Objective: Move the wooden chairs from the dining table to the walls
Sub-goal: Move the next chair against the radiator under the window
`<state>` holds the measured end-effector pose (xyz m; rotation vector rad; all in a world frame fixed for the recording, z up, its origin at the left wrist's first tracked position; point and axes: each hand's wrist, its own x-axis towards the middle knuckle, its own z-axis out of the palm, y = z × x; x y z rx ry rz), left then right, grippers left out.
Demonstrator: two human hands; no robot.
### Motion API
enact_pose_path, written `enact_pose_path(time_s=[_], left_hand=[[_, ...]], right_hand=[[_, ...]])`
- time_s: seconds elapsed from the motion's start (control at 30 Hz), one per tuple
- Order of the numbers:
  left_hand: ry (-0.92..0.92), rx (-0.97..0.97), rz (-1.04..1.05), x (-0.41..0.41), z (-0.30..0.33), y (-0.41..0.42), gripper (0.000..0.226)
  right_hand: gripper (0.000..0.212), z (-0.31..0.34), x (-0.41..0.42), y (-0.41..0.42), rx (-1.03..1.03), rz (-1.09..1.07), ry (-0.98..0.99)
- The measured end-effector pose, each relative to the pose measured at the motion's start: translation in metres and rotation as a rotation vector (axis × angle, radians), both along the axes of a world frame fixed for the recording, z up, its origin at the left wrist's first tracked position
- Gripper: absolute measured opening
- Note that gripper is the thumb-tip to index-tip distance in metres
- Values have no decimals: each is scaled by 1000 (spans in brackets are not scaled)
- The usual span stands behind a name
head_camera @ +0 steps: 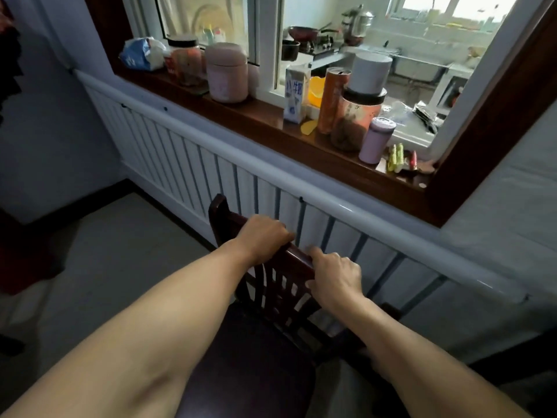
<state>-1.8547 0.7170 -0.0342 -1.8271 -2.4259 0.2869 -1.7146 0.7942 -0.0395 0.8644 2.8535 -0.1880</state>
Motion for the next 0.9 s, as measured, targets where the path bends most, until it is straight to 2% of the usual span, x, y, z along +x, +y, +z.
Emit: enact_pose_path(time_s=[0.27,0.5,0.57,0.67,0.9], left_hand=[[-18,19,48,-10,-25,98,27],[-162,223,121,-17,-54,117,26],[-195,190,132,-19,-54,120,33],[-223,128,161,-19,-54,122,39],[-255,135,233,-7,-54,123,44]], right_hand=[[37,-19,-9,92,-1,-18,-26],[46,-35,-14,122,-19,-9,-24],[46,-37,-15,126,-22,-3,-17],[55,-39,-14,126,-17,11,-17],[77,-37,-11,119,-34,23,-85]])
